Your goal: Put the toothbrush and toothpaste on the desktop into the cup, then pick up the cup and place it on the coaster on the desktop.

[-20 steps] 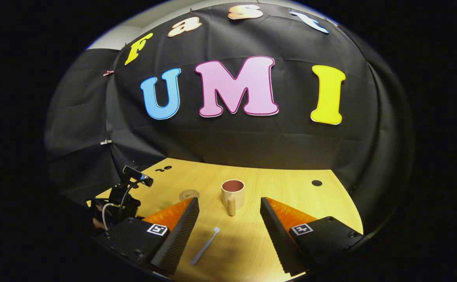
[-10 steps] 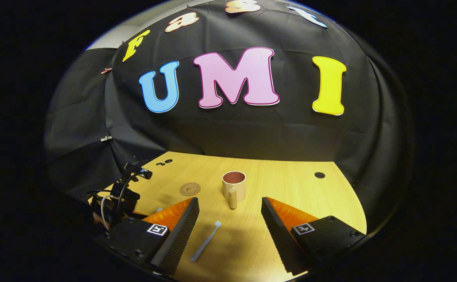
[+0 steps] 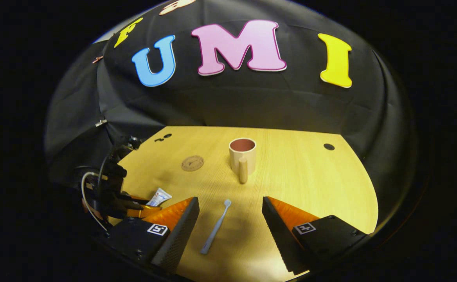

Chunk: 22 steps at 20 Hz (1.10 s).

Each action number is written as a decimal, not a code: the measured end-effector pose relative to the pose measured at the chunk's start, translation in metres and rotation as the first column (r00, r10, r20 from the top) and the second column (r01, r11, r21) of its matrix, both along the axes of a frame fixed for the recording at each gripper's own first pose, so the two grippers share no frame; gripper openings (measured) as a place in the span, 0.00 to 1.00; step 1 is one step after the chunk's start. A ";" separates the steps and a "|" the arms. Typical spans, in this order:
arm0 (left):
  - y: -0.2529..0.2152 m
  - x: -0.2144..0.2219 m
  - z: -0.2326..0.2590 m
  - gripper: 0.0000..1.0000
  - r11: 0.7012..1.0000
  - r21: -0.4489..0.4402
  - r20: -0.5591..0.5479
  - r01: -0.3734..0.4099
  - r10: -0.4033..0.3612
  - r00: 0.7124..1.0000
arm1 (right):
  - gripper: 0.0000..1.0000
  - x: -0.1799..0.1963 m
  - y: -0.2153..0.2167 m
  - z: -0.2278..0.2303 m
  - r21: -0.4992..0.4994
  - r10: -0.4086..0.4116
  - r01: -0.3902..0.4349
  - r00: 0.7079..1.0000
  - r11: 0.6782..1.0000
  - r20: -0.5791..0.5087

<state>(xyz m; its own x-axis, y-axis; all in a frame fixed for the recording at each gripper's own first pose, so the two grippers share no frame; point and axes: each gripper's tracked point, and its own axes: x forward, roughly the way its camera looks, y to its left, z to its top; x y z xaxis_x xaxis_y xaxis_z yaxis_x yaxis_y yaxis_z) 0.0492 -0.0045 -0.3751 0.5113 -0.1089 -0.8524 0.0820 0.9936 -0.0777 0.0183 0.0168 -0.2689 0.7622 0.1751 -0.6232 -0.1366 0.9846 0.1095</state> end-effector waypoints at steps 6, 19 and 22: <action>0.003 -0.004 0.007 0.35 0.998 -0.053 0.017 0.019 -0.018 1.000 | 1.00 -0.001 0.018 -0.043 -0.012 -0.040 0.039 0.988 0.999 -0.152; 0.016 -0.022 0.070 0.34 0.990 -0.140 0.152 0.017 0.005 0.988 | 0.99 -0.005 0.036 -0.133 -0.178 -0.070 -0.004 0.911 0.984 -0.406; 0.019 -0.029 0.072 0.34 0.986 -0.166 0.156 0.003 0.023 0.988 | 0.98 -0.007 0.034 -0.141 -0.179 -0.086 0.005 0.890 0.984 -0.447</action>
<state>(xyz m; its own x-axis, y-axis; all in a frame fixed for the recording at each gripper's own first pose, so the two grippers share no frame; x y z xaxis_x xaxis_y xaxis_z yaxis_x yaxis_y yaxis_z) 0.0205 0.0146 -0.3026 0.6386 -0.2361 -0.7324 0.0967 0.9688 -0.2281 0.0108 0.0505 -0.4103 0.3961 0.0087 -0.9182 -0.0666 0.9976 -0.0193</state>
